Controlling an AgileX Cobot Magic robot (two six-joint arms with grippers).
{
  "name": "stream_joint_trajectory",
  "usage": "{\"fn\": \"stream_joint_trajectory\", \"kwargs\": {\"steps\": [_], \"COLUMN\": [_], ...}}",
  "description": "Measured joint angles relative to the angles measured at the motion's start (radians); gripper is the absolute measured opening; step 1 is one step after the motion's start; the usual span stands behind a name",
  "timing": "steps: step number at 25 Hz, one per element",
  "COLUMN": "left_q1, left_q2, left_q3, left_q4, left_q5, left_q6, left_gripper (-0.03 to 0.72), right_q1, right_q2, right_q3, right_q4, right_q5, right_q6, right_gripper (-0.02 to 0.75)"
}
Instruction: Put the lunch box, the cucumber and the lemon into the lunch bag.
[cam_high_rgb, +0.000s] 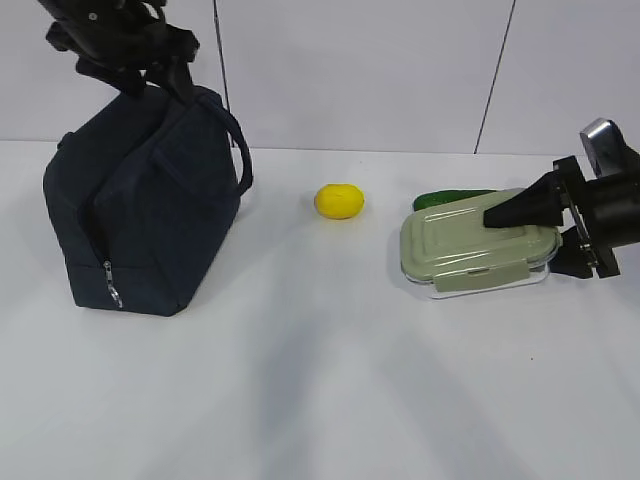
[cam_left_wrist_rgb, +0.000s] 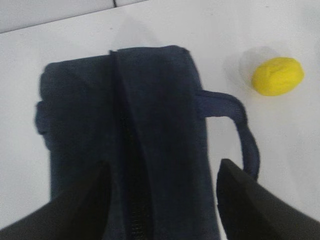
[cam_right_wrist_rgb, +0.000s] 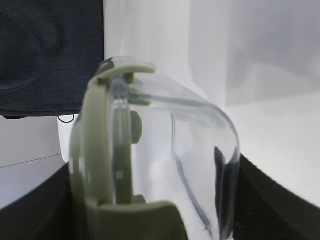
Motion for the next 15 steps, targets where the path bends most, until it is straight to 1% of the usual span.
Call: {"fn": "stream_joint_trajectory", "kwargs": {"steps": [4, 13, 15], "left_q1": [0.059, 0.153, 0.174], "left_q2": [-0.009, -0.015, -0.015], "left_q3": [0.000, 0.000, 0.000], "left_q4": [0.011, 0.015, -0.008], "left_q5": [0.012, 0.071, 0.108], "left_q6": [0.000, 0.000, 0.002], "left_gripper": [0.468, 0.467, 0.467], "right_q1": [0.000, 0.000, 0.000], "right_q2": [0.000, 0.000, 0.000], "right_q3": [0.000, 0.000, 0.000], "right_q4": [0.006, 0.021, 0.021], "right_q5": [0.000, 0.000, 0.000], "right_q6": [0.000, 0.004, 0.005], "right_gripper": [0.524, 0.524, 0.524]}}
